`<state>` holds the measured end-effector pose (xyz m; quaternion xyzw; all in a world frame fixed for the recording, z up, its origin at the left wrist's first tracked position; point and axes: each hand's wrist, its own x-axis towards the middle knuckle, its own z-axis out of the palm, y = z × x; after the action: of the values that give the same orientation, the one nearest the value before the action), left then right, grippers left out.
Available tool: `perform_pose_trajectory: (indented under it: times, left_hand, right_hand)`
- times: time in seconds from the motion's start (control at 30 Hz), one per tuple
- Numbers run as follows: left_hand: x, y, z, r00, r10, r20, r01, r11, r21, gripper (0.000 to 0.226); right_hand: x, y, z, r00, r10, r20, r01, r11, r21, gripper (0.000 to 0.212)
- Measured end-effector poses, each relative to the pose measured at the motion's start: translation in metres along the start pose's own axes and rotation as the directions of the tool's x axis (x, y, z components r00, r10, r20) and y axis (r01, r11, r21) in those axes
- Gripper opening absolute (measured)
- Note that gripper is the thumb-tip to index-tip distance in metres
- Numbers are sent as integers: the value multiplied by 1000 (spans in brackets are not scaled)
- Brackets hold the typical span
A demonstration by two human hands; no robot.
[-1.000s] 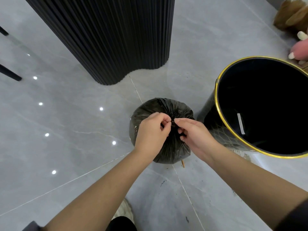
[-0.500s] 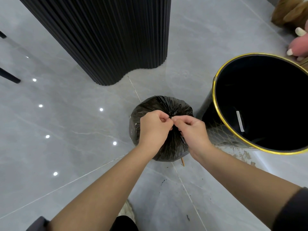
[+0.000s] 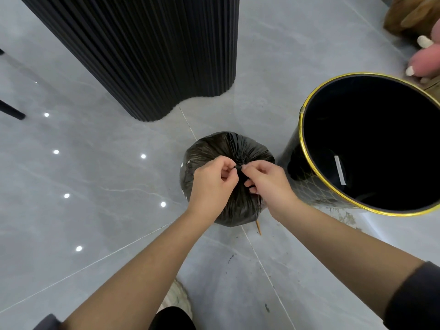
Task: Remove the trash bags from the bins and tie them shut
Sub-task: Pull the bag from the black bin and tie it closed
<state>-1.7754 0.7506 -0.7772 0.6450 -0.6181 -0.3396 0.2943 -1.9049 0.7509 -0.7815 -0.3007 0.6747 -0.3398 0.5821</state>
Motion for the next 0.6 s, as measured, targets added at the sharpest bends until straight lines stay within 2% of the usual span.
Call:
perform_pose_trajectory:
  times: [0.07, 0.1, 0.17, 0.2, 0.37, 0.43, 0.47, 0.57, 0.6]
  left_hand:
    - [5, -1, -4, 998, -38, 51, 37, 999, 20, 6]
    - [7, -2, -5, 996, -38, 76, 36, 999, 34, 5]
    - [8, 0, -8, 992, -15, 125, 8, 998, 56, 3]
    - [8, 1, -10, 990, -4, 143, -5, 998, 62, 3]
    - [10, 1, -18, 983, 17, 183, -26, 999, 46, 4]
    - [7, 0, -20, 981, 4, 192, -10, 999, 33, 4]
    - [5, 1, -21, 981, -4, 196, -2, 1000, 31, 4]
    - [4, 1, -23, 981, -16, 191, 15, 1000, 3, 4]
    - [5, 0, -24, 981, -15, 196, 17, 1000, -6, 3]
  right_hand:
    - [-2, 6, -5, 980, -191, 59, 200, 952, -233, 23]
    - [-1, 9, -6, 964, -246, 103, 267, 892, -365, 32]
    - [2, 12, -6, 932, -330, 151, 354, 735, -579, 26]
    - [4, 11, -5, 920, -362, 153, 374, 687, -623, 22]
    - [9, 6, -2, 882, -435, 180, 431, 595, -678, 42]
    - [8, 8, 0, 878, -442, 185, 439, 587, -680, 48]
    - [7, 9, 0, 879, -439, 188, 439, 587, -680, 46]
    - [8, 12, -3, 868, -455, 200, 459, 578, -675, 12]
    - [8, 12, -4, 859, -472, 196, 466, 565, -681, 9]
